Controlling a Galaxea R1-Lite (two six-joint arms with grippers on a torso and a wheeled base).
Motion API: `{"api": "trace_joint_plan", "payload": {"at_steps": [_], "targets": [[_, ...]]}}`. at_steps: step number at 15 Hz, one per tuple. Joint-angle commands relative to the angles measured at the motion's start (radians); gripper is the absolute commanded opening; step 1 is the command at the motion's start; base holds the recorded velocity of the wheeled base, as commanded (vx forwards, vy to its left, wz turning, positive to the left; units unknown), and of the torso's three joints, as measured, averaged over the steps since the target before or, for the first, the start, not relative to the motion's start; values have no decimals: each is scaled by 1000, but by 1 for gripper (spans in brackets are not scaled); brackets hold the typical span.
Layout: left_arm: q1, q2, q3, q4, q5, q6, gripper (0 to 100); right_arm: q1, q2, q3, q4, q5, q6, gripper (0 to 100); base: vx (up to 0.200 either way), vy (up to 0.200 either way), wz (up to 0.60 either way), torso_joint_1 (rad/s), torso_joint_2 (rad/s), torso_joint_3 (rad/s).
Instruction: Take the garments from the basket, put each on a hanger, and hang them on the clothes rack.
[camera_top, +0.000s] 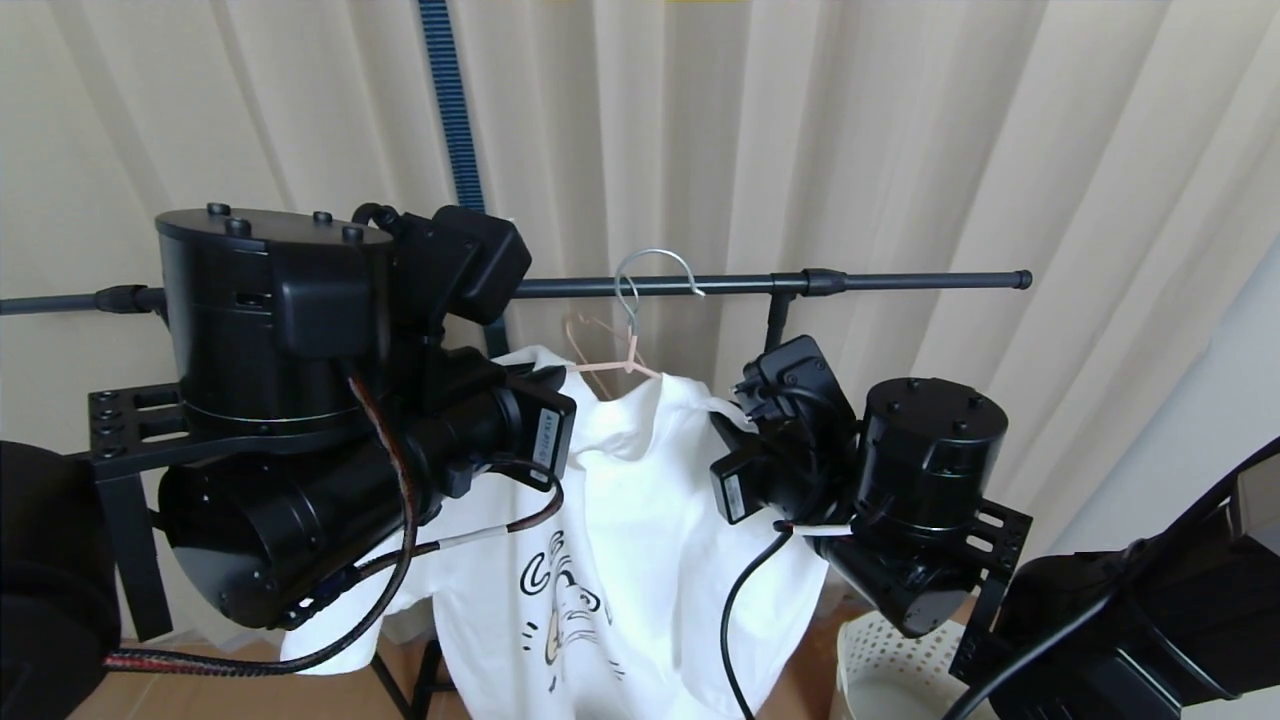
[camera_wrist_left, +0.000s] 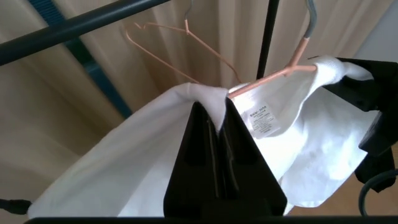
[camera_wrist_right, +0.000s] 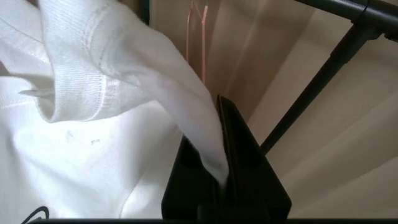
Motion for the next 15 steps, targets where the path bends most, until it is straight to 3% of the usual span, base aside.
{"api": "trace_joint_plan", "payload": {"at_steps": [1,11,12,15], "targets": [[-25,6,-1,-1,0,-1,0,1,2,-10,0,0,6,0,0,0,0,0,0,0],[-41,60,-9,-7,2,-15,0,1,-19,-23,-3,0,21,0,0,0,0,0,0,0],[-41,61,-7,-7,2,-15,100,1,-21,-23,-3,0,21,0,0,0,0,0,0,0],[-44,55,-3,-7,3,-15,100,-1,-24,-23,-3,0,21,0,0,0,0,0,0,0]]}}
